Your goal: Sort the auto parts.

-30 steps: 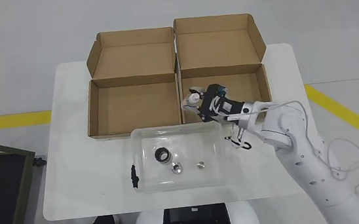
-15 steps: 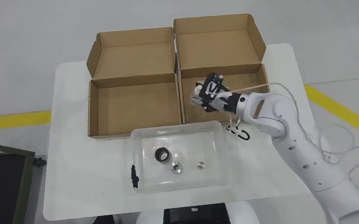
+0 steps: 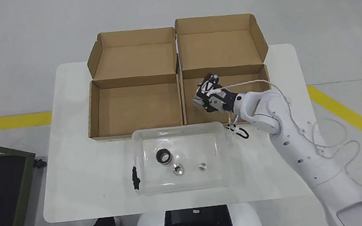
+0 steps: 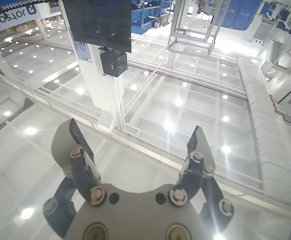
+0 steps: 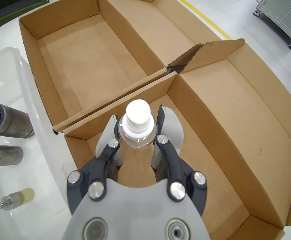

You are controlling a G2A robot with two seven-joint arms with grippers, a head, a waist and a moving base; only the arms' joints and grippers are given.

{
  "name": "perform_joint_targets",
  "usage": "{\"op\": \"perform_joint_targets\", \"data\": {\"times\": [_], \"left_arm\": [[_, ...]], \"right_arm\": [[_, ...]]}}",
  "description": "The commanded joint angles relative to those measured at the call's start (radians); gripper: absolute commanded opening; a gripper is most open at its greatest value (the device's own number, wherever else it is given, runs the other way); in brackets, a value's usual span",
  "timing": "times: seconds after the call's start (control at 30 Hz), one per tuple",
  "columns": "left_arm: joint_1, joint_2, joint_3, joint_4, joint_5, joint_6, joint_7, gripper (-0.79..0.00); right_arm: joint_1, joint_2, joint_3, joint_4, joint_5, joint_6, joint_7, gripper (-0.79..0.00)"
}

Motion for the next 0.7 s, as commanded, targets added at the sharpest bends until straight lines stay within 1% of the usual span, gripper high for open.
{"op": "perform_joint_targets", "data": {"times": [0.0,0.07,0.17,0.2,0.33,0.43,0.5,0.53,0.57,0.6,0.67], "left_arm": [[0.0,0.0,0.0,0.0,0.0,0.0,0.0,0.0],[0.0,0.0,0.0,0.0,0.0,0.0,0.0,0.0],[0.0,0.0,0.0,0.0,0.0,0.0,0.0,0.0],[0.0,0.0,0.0,0.0,0.0,0.0,0.0,0.0],[0.0,0.0,0.0,0.0,0.0,0.0,0.0,0.0],[0.0,0.0,0.0,0.0,0.0,0.0,0.0,0.0],[0.0,0.0,0.0,0.0,0.0,0.0,0.0,0.0],[0.0,0.0,0.0,0.0,0.0,0.0,0.0,0.0],[0.0,0.0,0.0,0.0,0.0,0.0,0.0,0.0],[0.0,0.0,0.0,0.0,0.0,0.0,0.0,0.0],[0.0,0.0,0.0,0.0,0.0,0.0,0.0,0.0]], "right_arm": [[0.006,-0.002,-0.005,0.017,0.003,0.001,-0.002,-0.785],[0.012,-0.004,-0.01,0.031,0.003,0.002,-0.004,-0.779],[0.02,-0.007,-0.016,0.049,0.007,0.001,-0.007,-0.613],[0.021,-0.008,-0.018,0.052,0.007,0.001,-0.008,-0.576],[0.02,-0.01,-0.02,0.061,0.026,-0.006,-0.018,-0.456],[0.017,-0.01,-0.021,0.053,0.026,-0.009,-0.016,-0.397],[0.014,-0.009,-0.018,0.046,0.026,-0.009,-0.014,-0.2],[0.013,-0.009,-0.017,0.041,0.027,-0.01,-0.013,-0.114],[0.011,-0.009,-0.015,0.035,0.028,-0.011,-0.012,-0.052],[0.009,-0.008,-0.011,0.025,0.028,-0.012,-0.012,-0.003],[0.001,-0.004,0.002,-0.005,0.023,-0.016,-0.014,0.0]]}}
